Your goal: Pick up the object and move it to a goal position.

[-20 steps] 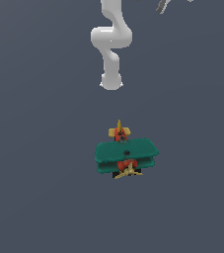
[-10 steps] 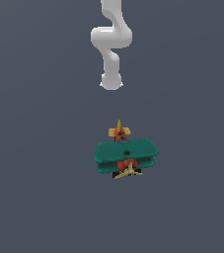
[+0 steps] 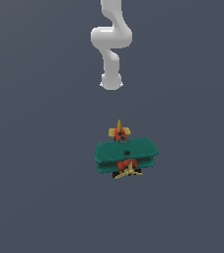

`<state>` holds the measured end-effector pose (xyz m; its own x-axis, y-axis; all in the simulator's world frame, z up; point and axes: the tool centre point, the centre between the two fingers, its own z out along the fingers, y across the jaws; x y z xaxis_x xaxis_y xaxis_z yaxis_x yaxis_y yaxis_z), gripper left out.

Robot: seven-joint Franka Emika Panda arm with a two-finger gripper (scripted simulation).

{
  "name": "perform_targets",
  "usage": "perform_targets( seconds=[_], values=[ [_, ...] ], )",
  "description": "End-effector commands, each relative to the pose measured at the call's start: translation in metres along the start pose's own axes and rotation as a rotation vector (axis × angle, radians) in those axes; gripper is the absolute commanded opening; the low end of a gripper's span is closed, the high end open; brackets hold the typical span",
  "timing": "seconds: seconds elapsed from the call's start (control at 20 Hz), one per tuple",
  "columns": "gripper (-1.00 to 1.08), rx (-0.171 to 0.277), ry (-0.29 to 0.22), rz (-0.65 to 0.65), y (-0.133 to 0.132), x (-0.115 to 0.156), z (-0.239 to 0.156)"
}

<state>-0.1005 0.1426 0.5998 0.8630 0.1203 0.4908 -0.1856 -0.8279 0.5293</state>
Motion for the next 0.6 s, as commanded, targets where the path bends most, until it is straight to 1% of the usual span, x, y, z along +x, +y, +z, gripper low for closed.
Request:
perform_targets(
  seconds=[0.0, 0.55],
  values=[
    [0.28, -0.034, 0.013, -0.001, -0.006, 0.001, -0.006],
    [0.28, -0.181, 0.06, -0.016, -0.04, 0.005, -0.02]
  ],
)
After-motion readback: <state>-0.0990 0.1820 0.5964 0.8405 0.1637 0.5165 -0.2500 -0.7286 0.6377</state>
